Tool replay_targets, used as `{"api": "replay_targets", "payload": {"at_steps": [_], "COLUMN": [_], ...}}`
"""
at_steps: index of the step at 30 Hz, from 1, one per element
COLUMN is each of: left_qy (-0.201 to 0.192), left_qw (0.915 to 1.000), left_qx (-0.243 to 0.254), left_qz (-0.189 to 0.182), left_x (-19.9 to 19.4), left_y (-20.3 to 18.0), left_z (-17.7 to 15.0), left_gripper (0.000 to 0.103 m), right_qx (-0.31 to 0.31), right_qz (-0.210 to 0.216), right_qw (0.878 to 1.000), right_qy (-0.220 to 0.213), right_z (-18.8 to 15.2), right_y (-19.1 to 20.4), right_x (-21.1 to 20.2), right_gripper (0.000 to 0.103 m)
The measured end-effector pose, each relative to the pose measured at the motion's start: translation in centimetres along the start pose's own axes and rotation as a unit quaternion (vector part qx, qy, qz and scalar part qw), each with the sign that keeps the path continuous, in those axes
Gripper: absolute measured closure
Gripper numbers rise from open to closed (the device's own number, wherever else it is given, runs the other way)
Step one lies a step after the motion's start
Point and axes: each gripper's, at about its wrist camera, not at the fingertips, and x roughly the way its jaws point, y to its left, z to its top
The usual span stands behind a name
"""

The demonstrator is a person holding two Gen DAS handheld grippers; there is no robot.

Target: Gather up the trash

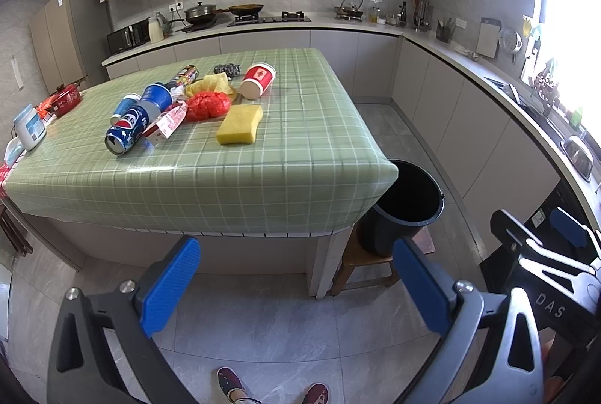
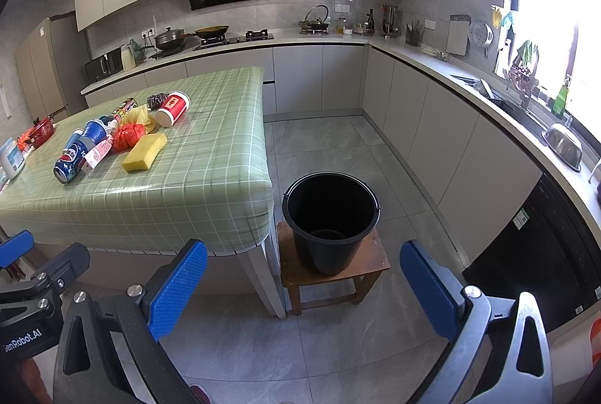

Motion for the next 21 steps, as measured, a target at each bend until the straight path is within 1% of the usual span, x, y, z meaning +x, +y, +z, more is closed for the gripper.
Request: {"api": "replay_targets", "payload": {"at_steps": [9, 14, 20, 21], "left_qy": [0.001, 0.003, 0.004, 0.005], "left_qw": [1.0000, 0.9999, 0.9991, 0.9988], "left_qx": [-0.003, -0.009, -0.026, -0.032], "left_qz": [0.004, 0.012, 0.032, 0.036], "left_x": [0.6, 0.8, 1.4, 1.7], "left_y": [1.5, 2.6, 6.2, 7.3], "left_z": [0.5, 0.7, 1.5, 1.6], "left_gripper": [0.000, 0.000, 0.000, 0.000], "right_qx": [-0.004, -0.010, -0.017, -0.018], "right_qz": [0.005, 0.010, 0.028, 0.032], "right_qw": [1.000, 1.000, 0.999, 0.999], "right_qy": [-0.003, -0.003, -0.002, -0.002], "right_z": [0.6, 1.1, 1.8, 1.9], "right_y": [0.7, 1.8, 4.6, 5.3], "right_x": [0.3, 0.8, 1.6, 1.7], "right_gripper": [0.000, 0.000, 0.000, 0.000]}}
